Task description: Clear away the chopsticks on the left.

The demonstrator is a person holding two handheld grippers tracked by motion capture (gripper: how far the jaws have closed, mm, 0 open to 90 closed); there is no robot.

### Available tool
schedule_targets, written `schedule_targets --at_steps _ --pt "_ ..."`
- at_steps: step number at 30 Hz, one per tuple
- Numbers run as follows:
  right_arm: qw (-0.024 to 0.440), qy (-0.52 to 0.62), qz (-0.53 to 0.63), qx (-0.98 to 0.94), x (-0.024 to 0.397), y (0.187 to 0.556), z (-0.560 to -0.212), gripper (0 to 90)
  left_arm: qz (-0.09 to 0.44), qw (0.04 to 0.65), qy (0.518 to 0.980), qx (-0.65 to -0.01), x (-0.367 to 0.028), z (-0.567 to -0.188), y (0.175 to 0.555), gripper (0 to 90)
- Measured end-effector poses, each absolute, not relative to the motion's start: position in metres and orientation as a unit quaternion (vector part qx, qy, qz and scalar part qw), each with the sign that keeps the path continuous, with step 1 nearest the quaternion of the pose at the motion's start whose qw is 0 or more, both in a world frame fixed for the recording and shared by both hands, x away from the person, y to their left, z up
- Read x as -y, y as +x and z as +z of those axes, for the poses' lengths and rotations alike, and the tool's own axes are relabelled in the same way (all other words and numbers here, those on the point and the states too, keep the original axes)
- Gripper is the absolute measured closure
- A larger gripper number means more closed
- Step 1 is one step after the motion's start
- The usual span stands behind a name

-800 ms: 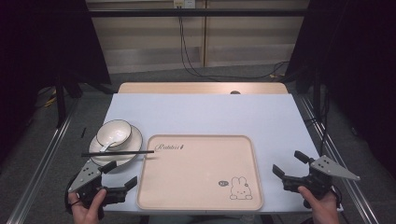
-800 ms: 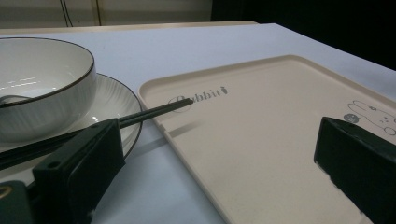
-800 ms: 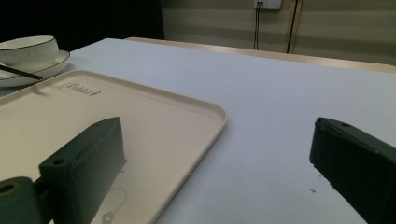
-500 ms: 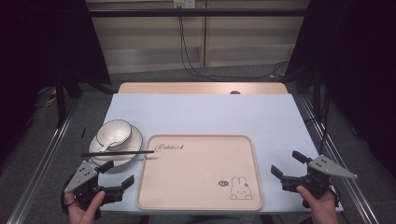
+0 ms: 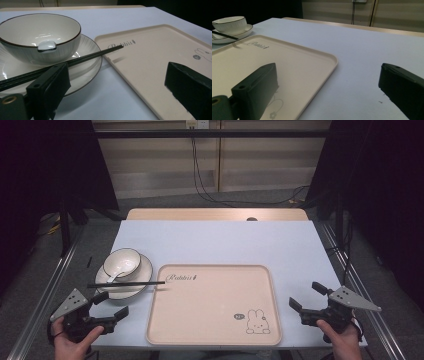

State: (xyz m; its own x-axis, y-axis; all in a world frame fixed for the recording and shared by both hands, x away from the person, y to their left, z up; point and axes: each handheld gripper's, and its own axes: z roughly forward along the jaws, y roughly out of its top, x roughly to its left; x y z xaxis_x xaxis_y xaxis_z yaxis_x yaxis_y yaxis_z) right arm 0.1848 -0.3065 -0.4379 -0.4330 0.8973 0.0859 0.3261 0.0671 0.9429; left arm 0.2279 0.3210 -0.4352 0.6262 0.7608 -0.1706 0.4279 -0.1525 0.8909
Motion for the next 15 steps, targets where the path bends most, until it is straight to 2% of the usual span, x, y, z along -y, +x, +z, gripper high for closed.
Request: schedule_targets --at_steps 4,9,10,15 --pt "0.28 0.451 0.51 -0.677 0.306 0.184 -0.438 1.9 0.148 0.505 0.757 -0.387 -0.331 -0.435 0.242 6.8" --pt "0.279 0.445 0.513 -0.679 0.306 0.184 -0.438 1.6 0.166 0.469 0.793 -0.353 -0.345 -0.438 0.263 9.8" --pt "0.279 0.445 0.513 -0.679 0.306 0.184 -0.438 1.6 0.166 0.469 0.793 -0.353 -0.345 -0.438 0.263 6.6" --pt "0.277 0.441 0.515 -0.681 0.306 0.184 -0.438 1.3 0.156 0.455 0.805 -0.349 -0.356 -0.444 0.279 5.4"
